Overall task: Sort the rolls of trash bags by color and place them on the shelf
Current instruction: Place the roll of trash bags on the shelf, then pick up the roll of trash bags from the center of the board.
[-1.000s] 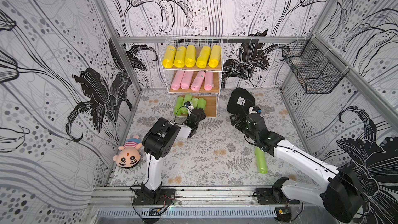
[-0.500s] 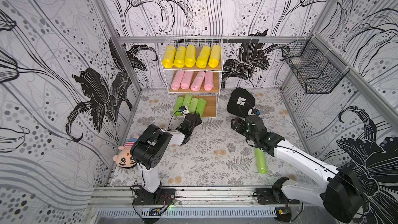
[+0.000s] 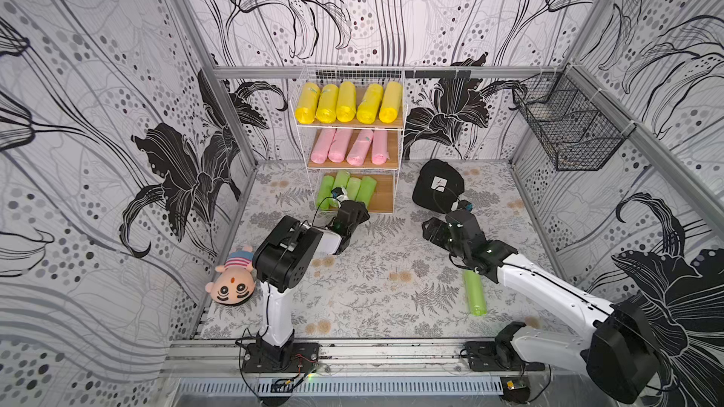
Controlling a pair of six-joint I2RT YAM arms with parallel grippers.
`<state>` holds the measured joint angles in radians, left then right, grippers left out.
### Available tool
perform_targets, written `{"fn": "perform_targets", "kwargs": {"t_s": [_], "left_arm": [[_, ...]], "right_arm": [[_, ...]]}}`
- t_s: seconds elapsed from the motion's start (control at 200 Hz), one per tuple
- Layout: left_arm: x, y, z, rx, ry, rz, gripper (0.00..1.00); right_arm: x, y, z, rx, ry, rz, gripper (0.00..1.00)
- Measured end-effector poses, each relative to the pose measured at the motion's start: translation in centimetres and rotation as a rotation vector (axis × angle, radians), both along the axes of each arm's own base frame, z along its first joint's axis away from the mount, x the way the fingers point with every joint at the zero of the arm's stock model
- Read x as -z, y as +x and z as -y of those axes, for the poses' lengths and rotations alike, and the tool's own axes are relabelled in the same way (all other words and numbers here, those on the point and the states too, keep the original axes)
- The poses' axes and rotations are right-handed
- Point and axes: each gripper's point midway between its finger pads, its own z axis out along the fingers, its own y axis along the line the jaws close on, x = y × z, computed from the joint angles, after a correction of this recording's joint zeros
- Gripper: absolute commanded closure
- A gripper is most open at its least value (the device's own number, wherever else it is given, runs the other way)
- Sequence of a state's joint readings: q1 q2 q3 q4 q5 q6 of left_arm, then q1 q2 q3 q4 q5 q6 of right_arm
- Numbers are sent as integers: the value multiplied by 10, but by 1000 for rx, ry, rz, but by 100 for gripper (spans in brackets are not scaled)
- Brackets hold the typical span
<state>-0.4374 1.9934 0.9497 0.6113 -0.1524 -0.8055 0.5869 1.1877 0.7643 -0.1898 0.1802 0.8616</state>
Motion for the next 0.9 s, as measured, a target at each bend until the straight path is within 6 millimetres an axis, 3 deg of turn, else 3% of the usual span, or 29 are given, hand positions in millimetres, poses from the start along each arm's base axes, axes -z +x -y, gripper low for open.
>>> {"fn": "perform_targets", "kwargs": {"t_s": [0.24, 0.426, 0.571, 0.736, 0.896], "left_arm": [[-4, 3, 3, 10, -15, 7, 67], [-4, -29, 1, 28, -31, -20, 57], [-26, -54, 6, 64, -54, 7, 55], [-47, -74, 7, 96, -94, 38, 53], [-64, -85, 6, 118, -122, 61, 53]], "right_arm": [[10, -16, 14, -59, -154, -97, 14], [8, -28, 39, -84, -372, -196, 14], [28, -51, 72, -86, -546, -334, 13], [54, -73, 110, -37, -592, -484, 13], [66, -87, 121, -34, -629, -566, 14]]}}
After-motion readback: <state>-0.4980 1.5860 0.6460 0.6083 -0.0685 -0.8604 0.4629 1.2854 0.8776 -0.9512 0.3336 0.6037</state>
